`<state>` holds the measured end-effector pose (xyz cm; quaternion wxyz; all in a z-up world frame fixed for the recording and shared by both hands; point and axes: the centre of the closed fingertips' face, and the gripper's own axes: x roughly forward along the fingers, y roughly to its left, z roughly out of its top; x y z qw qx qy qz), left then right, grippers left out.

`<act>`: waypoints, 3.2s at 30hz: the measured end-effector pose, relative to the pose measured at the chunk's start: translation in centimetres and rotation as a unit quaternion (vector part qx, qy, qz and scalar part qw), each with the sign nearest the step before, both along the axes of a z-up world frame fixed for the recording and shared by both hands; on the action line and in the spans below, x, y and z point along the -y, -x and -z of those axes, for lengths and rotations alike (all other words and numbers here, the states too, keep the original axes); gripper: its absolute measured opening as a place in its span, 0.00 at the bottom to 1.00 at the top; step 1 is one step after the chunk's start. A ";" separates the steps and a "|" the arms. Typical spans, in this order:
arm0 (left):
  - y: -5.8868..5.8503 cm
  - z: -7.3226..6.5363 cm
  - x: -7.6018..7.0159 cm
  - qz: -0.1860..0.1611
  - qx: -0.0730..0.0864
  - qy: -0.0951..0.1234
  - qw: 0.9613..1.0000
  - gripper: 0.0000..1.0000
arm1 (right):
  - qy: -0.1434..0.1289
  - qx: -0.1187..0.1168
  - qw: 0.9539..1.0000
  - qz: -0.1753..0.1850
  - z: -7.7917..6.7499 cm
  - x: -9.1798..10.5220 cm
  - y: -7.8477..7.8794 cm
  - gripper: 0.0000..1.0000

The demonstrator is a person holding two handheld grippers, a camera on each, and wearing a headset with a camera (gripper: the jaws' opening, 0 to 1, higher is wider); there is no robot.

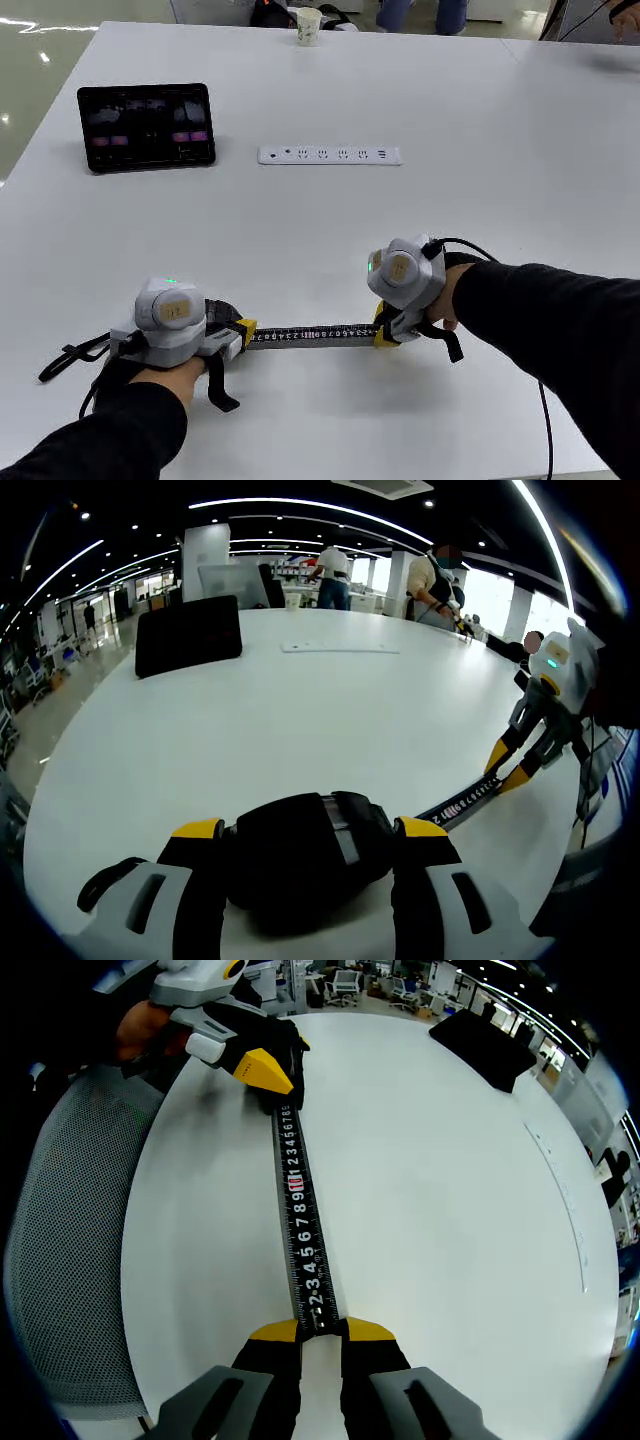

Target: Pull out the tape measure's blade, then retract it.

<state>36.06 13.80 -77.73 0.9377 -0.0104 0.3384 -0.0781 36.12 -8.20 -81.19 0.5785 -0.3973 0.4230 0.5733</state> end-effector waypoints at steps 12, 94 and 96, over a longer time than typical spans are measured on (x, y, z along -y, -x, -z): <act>0.0 0.0 0.0 0.000 0.000 0.000 1.000 0.62 | 0.000 0.000 1.000 -0.001 -0.1 -0.4 0.1 0.11; 0.0 -0.3 -0.2 -0.003 0.001 0.030 1.000 0.62 | -0.034 0.000 0.999 0.001 -0.2 -3.8 0.4 0.11; 0.0 -0.3 -0.1 -0.002 0.001 0.030 1.000 0.62 | -0.038 0.002 0.999 -0.006 -0.1 -4.3 0.5 0.11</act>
